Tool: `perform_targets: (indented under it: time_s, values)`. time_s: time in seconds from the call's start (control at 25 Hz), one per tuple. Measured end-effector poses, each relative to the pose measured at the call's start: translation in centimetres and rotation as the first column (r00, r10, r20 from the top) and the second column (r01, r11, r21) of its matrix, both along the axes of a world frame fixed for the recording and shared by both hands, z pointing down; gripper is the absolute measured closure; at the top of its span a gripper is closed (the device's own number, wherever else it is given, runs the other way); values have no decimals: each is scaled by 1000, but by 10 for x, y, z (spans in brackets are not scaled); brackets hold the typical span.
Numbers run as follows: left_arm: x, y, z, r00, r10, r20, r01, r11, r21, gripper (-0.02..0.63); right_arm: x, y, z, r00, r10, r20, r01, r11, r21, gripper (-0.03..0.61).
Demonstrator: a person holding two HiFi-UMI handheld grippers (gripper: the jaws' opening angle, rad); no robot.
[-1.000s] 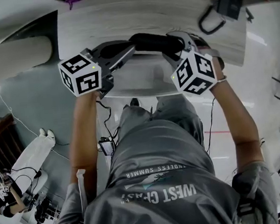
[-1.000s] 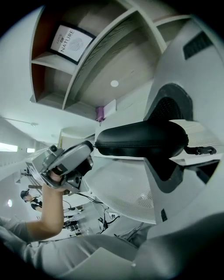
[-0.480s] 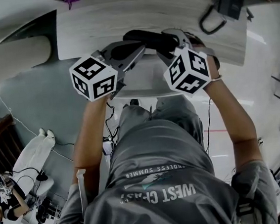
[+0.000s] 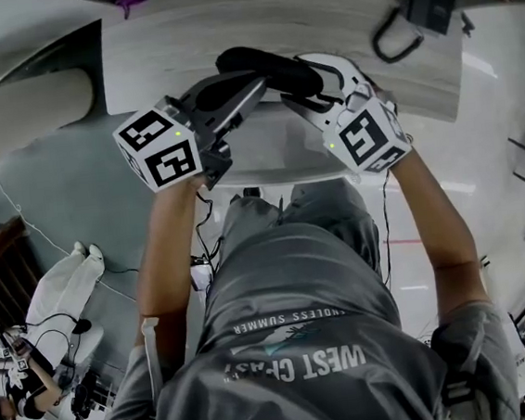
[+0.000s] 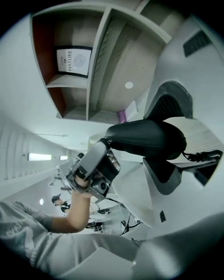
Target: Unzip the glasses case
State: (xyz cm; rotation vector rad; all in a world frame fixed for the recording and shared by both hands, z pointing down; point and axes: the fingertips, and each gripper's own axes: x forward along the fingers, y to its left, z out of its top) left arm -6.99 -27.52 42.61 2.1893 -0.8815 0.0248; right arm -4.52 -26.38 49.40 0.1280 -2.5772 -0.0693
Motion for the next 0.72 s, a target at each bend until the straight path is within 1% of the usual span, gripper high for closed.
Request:
perform_targets:
  time_s: [0.04, 0.08, 0.12, 0.2, 0.28, 0.4, 0.44, 0.52, 0.64, 0.72]
  values:
    - [-1, 1, -4, 1000, -2, -23, 2, 1000, 2, 615, -1, 2, 1, 1000, 0, 21, -1, 1000, 25, 299]
    - [-3, 1, -9, 999, -6, -53, 7, 1000, 2, 614, -4, 4, 3, 999, 4, 34, -5, 999, 47, 270]
    - [-6, 2, -13, 996, -10, -84, 10, 1000, 2, 614, -7, 4, 4, 999, 14, 43, -17, 998, 67, 255]
    - [-13, 2, -18, 992, -14, -124, 14, 1000, 0, 614, -14, 3, 3, 996, 50, 72, -58, 992, 113, 287]
    - [-18, 1, -20, 991, -25, -130, 26, 1000, 2, 614, -16, 1, -2, 991, 83, 104, -98, 984, 150, 291]
    - [-19, -2, -16, 992, -60, -112, 60, 998, -5, 614, -1, -3, -18, 982, 115, 152, -144, 969, 200, 298]
    - [-19, -4, -13, 992, -68, -106, 67, 998, -9, 614, 4, -3, -24, 979, 120, 163, -152, 968, 202, 304]
    - [-17, -4, -8, 995, -66, -78, 65, 998, -10, 614, 10, -1, -30, 978, 128, 165, -156, 973, 169, 310]
    - [-13, -2, -1, 999, -37, 13, 37, 999, 3, 614, 12, -1, -30, 984, 130, 119, -143, 983, 111, 318]
    - [-11, -1, -1, 999, -22, 48, 21, 1000, 14, 614, 11, -1, -30, 987, 130, 96, -138, 987, 83, 321]
